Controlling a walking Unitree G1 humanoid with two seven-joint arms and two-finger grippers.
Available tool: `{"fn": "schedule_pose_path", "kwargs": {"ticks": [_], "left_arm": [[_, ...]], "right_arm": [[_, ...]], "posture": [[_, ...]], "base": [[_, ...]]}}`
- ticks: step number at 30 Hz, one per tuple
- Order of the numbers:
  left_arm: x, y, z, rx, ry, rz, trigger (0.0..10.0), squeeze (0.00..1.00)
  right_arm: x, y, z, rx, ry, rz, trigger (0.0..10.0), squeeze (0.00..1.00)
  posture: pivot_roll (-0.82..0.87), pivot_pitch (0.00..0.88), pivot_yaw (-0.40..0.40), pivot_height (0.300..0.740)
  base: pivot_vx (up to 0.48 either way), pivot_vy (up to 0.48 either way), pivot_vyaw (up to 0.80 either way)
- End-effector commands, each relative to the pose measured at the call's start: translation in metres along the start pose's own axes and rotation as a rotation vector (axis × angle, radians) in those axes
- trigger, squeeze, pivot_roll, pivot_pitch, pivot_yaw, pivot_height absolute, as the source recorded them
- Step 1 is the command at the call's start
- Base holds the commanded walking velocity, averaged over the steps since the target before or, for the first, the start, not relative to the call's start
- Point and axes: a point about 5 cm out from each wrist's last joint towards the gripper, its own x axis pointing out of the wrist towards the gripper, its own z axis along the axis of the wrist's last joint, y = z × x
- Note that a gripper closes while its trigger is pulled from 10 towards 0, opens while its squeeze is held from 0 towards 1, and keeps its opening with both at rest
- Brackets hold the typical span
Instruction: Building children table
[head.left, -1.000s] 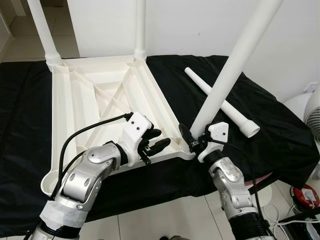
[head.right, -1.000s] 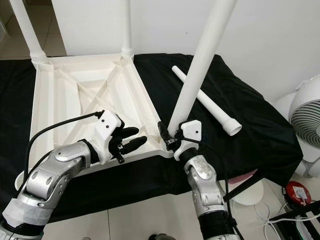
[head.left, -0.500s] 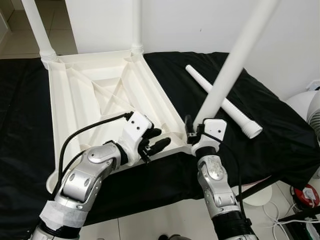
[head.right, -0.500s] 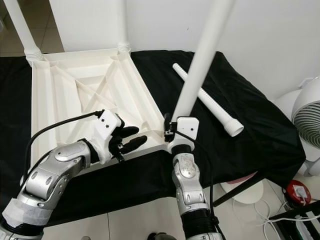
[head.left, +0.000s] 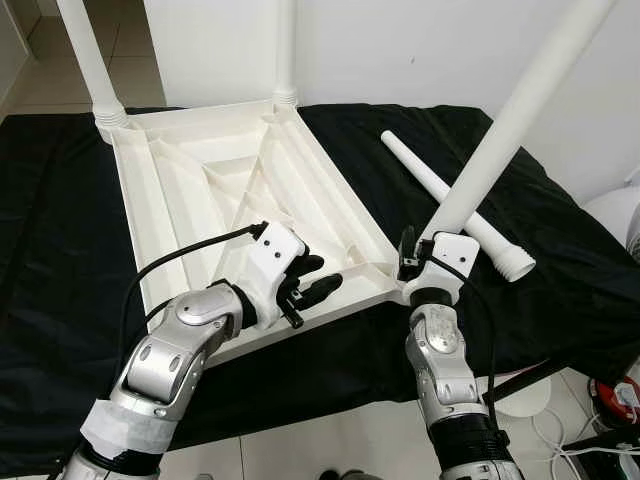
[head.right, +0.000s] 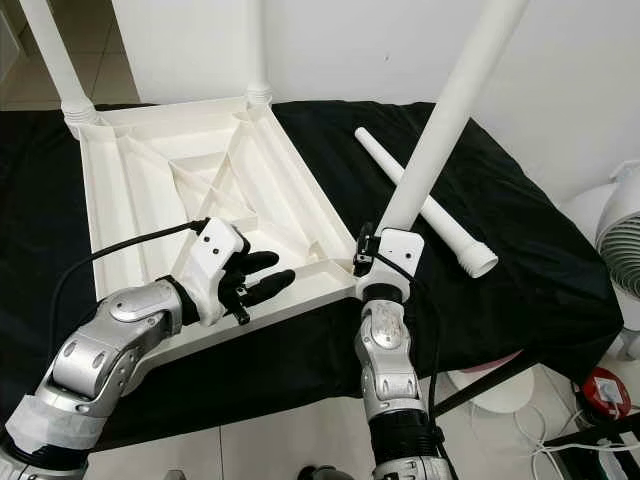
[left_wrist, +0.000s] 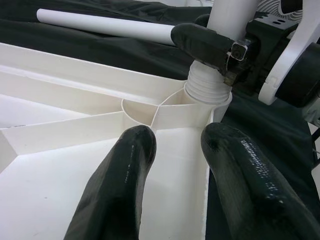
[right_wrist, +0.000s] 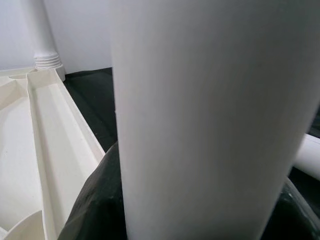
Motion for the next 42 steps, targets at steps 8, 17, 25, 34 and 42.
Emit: {"fn": "schedule_pose_path", "kwargs": {"ticks": [8,17,25,34,42], "left_arm": [[0.005,-0.003,0.001,0.02,0.002,0.001,10.0,0.0],[0.01,-0.007,0.001,0.023,0.001,-0.024,10.0,0.0],[0.016,-0.012,-0.002,0.035,0.011,-0.058,10.0,0.0],[0.032,-0.03,0.002,0.058,-0.001,-0.141,10.0,0.0],[0.04,-0.036,0.008,0.062,-0.024,-0.157,10.0,0.0]], "right_arm": [[0.001,-0.007,-0.002,0.039,-0.024,0.066,10.0,1.0],[0.008,-0.029,0.005,-0.034,-0.053,0.165,10.0,1.0],[0.004,-0.038,0.005,-0.053,-0.022,0.372,10.0,0.0],[0.008,-0.06,0.013,-0.139,0.039,0.636,10.0,0.0],[0.016,-0.064,0.011,-0.167,0.093,0.762,9.5,0.0]], "posture": [[0.09,0.052,-0.071,0.74],[0.07,0.047,-0.063,0.74],[0.06,0.043,-0.057,0.74],[0.04,0.064,-0.06,0.74],[0.05,0.075,-0.068,0.74]], "base": [[0.0,0.0,0.0],[0.0,0.0,0.0],[0.0,0.0,0.0],[0.0,0.0,0.0],[0.0,0.0,0.0]]}}
